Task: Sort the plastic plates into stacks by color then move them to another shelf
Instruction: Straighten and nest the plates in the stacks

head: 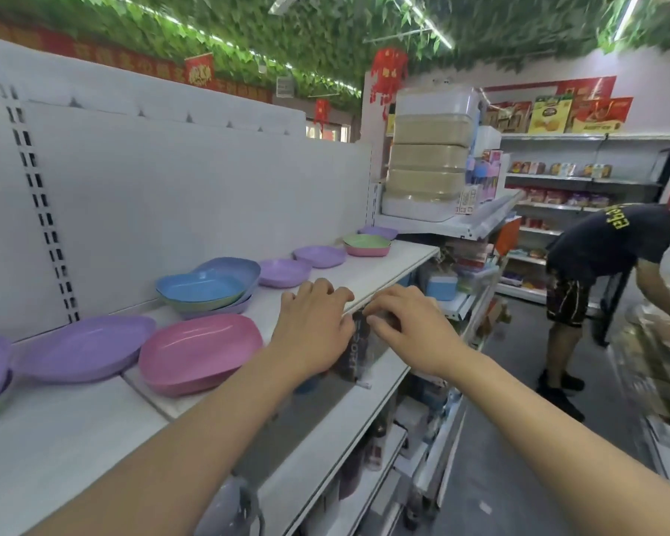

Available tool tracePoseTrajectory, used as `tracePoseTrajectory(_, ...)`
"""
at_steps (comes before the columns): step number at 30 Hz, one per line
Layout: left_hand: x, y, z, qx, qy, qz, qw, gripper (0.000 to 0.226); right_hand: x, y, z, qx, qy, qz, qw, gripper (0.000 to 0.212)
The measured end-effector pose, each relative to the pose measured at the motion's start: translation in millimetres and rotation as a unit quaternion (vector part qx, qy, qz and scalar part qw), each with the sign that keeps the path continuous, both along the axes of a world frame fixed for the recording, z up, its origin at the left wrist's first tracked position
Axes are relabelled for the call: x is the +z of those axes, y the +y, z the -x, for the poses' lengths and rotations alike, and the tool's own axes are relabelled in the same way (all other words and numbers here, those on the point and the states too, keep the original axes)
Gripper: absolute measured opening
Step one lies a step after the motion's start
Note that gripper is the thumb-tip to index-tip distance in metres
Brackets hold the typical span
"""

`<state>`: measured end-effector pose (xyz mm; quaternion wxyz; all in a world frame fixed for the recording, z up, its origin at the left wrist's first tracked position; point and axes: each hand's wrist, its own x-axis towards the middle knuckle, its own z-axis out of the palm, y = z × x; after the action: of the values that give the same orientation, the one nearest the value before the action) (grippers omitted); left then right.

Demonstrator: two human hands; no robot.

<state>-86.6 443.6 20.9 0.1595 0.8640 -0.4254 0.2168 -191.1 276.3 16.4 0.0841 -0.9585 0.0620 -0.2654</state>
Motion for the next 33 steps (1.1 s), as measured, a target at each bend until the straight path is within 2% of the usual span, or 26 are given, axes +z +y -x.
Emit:
tracePoseTrajectory(6,-6,-79,-43,0.070,-0.004,-0.007,0.998,0.041,-7,-93,-70,0.068,0.002,-0.010,0.998,0.023)
tracePoseTrajectory(14,-14,-140,-106,0.224,0.056,-0.027,0.973,0.044,-10,-191,-171,0.194,0.044,0.000,0.980,0.020)
tracePoseTrajectory(20,-21,-132,-148,0.377,0.020,-0.060,0.924,0.034,-12,-204,-247,0.269,0.034,-0.002,0.963,0.019)
tracePoseTrajectory(24,-19,-124,-166,0.451,0.020,-0.130,0.883,0.020,-5,-198,-294,0.274,0.028,0.024,0.961,0.029)
tracePoseTrajectory(26,-16,-121,-170,0.481,0.011,-0.159,0.862,0.020,-3,-195,-312,0.264,0.044,0.070,0.961,0.036)
tracePoseTrajectory(29,-10,-120,-170,0.505,-0.005,-0.152,0.850,0.020,0,-195,-332,0.254,0.038,0.134,0.957,0.029)
tracePoseTrajectory(33,5,-123,-156,0.504,0.059,-0.137,0.851,0.025,-1,-195,-342,0.251,0.052,0.176,0.950,0.025)
